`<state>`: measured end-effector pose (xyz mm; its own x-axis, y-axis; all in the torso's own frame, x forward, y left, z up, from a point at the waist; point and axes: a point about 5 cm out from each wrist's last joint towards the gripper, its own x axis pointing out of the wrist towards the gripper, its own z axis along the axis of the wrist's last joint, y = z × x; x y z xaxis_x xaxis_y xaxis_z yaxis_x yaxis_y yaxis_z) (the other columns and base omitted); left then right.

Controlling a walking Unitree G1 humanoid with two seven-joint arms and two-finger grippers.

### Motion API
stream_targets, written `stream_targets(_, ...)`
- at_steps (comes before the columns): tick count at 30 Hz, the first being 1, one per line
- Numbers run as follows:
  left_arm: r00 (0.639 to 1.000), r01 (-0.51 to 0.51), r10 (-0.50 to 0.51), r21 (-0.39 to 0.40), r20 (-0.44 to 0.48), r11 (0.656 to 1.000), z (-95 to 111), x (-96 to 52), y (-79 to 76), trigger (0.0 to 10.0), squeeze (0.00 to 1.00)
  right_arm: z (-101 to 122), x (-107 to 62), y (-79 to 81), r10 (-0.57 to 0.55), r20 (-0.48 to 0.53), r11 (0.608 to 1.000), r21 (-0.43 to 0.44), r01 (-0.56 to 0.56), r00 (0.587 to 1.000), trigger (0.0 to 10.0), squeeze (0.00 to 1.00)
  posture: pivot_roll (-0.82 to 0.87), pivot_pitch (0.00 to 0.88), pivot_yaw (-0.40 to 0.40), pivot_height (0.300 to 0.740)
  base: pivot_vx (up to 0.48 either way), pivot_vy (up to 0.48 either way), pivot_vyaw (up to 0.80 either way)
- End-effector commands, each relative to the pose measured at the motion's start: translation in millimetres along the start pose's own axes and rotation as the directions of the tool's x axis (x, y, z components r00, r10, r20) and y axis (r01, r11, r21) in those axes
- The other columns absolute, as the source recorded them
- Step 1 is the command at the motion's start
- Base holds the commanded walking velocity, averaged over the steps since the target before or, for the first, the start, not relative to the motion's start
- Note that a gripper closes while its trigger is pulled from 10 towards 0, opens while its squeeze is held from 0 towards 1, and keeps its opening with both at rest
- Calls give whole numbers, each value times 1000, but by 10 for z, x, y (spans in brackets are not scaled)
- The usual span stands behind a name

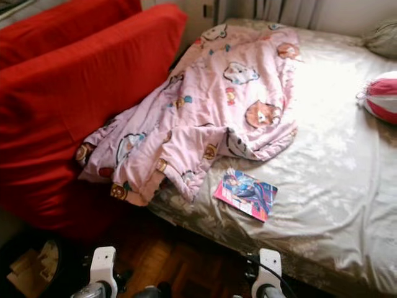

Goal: Clean up the room

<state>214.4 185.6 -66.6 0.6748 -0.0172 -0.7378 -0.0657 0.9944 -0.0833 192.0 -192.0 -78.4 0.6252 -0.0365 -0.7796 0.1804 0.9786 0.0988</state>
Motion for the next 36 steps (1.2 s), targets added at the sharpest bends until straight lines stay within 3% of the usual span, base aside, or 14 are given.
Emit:
stream_targets(1, 999, -15, 15, -13, -45, 1000, -124, -31, 54, 10000, 0, -62, -7, 26, 8, -21, 1000, -7, -9, 1000, 10000, 0, -49, 184, 16, 740, 0, 0, 0)
stream_targets(7, 999, -16, 15, -16, -44, 1000, -120, -29, 53, 10000, 0, -71, -7, 39, 11, -26, 1000, 9, -11, 1000, 10000, 0, -46, 186, 15, 740, 0, 0, 526)
stream_targets(21, 999, -11, 10, -25, -39, 1000, -117, -30, 53, 10000, 0, -57, -4, 42, 11, -17, 1000, 14, -11, 1000, 10000, 0, -49, 184, 16, 740, 0, 0, 0)
stream_targets(36, 1000, -5, 4, -26, -30, 1000, -113, -32, 55, 10000, 0, -30, 2, 68, 19, -2, 999, 28, -19, 1000, 10000, 0, -50, 180, 20, 740, 277, 0, 0)
